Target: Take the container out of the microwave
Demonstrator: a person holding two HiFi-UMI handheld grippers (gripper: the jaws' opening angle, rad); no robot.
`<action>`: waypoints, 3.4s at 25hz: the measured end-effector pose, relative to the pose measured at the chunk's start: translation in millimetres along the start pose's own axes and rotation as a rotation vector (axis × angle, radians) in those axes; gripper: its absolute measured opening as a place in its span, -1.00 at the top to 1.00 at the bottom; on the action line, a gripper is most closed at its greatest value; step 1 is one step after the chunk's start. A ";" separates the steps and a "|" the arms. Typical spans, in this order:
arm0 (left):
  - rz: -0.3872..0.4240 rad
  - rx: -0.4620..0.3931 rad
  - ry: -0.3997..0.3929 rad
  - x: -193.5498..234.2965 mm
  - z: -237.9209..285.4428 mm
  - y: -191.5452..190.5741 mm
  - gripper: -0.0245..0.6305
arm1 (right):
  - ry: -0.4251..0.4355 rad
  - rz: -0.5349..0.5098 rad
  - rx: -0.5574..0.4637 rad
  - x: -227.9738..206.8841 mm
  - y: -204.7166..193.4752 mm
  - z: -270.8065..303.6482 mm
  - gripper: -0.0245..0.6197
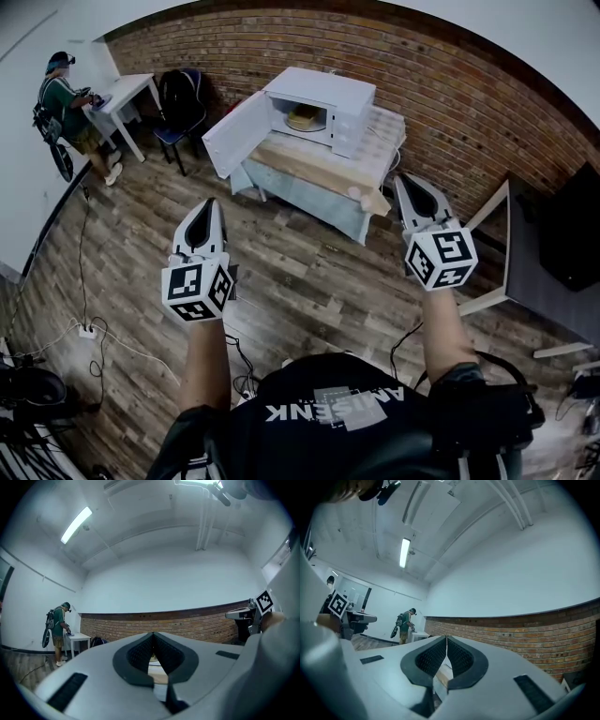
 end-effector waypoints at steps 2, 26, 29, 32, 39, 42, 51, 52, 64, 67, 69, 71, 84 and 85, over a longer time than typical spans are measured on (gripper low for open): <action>-0.006 -0.001 -0.008 8.1 -1.8 -2.6 0.89 | -0.002 -0.006 0.003 9.2 1.4 3.2 0.80; -0.028 -0.014 -0.018 77.9 15.3 -18.3 0.89 | -0.020 -0.001 0.012 56.0 3.7 56.1 0.79; -0.019 -0.013 -0.001 79.8 28.6 -14.7 0.89 | -0.014 0.016 0.006 42.4 0.0 78.9 0.79; -0.012 -0.015 0.014 81.1 49.6 -10.0 0.89 | 0.002 0.011 -0.005 27.4 -0.3 103.9 0.79; -0.015 -0.015 0.039 68.9 117.5 1.7 0.89 | 0.030 -0.008 -0.023 -18.9 0.7 154.2 0.79; -0.013 -0.001 0.040 59.9 147.9 3.5 0.89 | 0.036 -0.001 -0.023 -43.6 -1.2 172.3 0.79; 0.018 0.011 0.038 18.0 229.3 21.6 0.89 | 0.110 0.014 -0.017 -104.4 -14.9 219.7 0.79; 0.028 0.016 0.039 12.5 237.3 24.2 0.89 | 0.119 0.016 -0.020 -110.7 -16.5 222.9 0.79; 0.060 0.020 0.035 -40.5 310.3 38.4 0.89 | 0.195 0.038 -0.035 -183.9 -31.0 255.9 0.79; 0.067 0.010 0.037 -41.7 317.4 42.6 0.89 | 0.207 0.058 -0.047 -187.9 -32.6 261.0 0.79; 0.058 0.014 0.043 -38.4 321.9 40.4 0.89 | 0.200 0.055 -0.041 -187.6 -35.4 264.8 0.79; 0.050 0.025 0.033 -36.9 327.0 34.6 0.89 | 0.196 0.055 -0.030 -188.3 -38.5 268.5 0.79; 0.035 0.010 -0.023 32.1 395.1 28.1 0.89 | 0.136 -0.006 -0.006 -175.6 -24.4 349.0 0.79; 0.042 0.008 -0.030 40.0 401.9 28.8 0.89 | 0.128 -0.007 -0.004 -173.4 -22.5 357.8 0.79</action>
Point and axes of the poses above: the fingertips, and each gripper's own axes: z forward along the fingers, x to its left, y out of its top, the point moved 4 cm from there along -z, backward along the fingers, and after that the axes turned 8 degrees about x, right-handed, at the moved point
